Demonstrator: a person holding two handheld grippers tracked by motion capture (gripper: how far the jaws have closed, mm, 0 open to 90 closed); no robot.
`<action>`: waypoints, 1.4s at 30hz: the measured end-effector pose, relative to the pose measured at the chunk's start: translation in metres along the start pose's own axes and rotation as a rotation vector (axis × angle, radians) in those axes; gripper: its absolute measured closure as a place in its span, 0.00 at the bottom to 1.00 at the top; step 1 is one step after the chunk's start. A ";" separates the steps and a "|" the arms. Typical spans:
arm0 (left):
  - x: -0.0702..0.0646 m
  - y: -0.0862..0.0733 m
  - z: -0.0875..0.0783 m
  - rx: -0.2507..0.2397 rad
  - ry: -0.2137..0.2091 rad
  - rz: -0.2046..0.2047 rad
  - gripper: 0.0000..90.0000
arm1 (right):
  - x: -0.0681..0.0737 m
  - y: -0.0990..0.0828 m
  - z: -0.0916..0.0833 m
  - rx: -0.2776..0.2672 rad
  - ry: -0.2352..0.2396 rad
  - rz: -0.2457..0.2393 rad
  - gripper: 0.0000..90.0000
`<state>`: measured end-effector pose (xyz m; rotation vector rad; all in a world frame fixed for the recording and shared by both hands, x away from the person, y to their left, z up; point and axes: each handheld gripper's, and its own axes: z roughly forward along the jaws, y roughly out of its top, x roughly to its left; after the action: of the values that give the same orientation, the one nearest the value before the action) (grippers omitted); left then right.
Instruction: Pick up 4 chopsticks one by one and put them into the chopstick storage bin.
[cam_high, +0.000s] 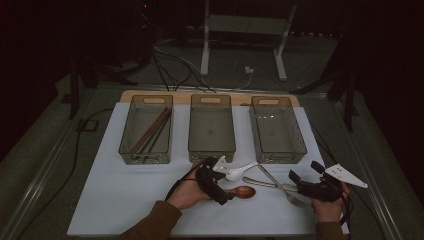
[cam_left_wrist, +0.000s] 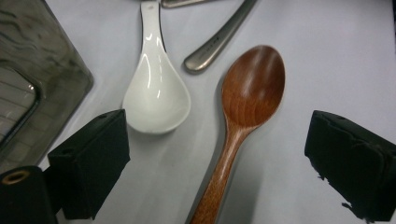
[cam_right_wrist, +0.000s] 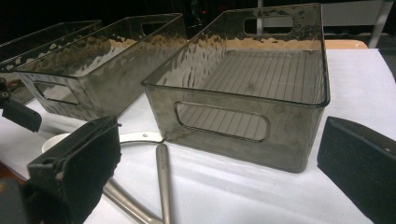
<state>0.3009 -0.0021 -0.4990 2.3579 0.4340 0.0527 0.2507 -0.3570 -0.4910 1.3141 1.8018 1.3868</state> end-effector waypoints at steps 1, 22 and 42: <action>0.000 0.000 0.001 0.000 -0.006 -0.001 0.11 | 0.000 0.000 0.000 0.000 0.000 0.000 0.00; -0.008 -0.005 0.014 0.122 -0.026 0.194 0.84 | 0.000 0.000 0.000 0.000 -0.001 -0.001 0.00; -0.011 -0.005 0.011 0.114 -0.056 0.192 0.93 | -0.001 0.000 0.000 -0.002 -0.001 0.003 0.00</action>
<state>0.2903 -0.0093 -0.5097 2.5011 0.1864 0.0531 0.2507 -0.3578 -0.4909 1.3167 1.7983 1.3887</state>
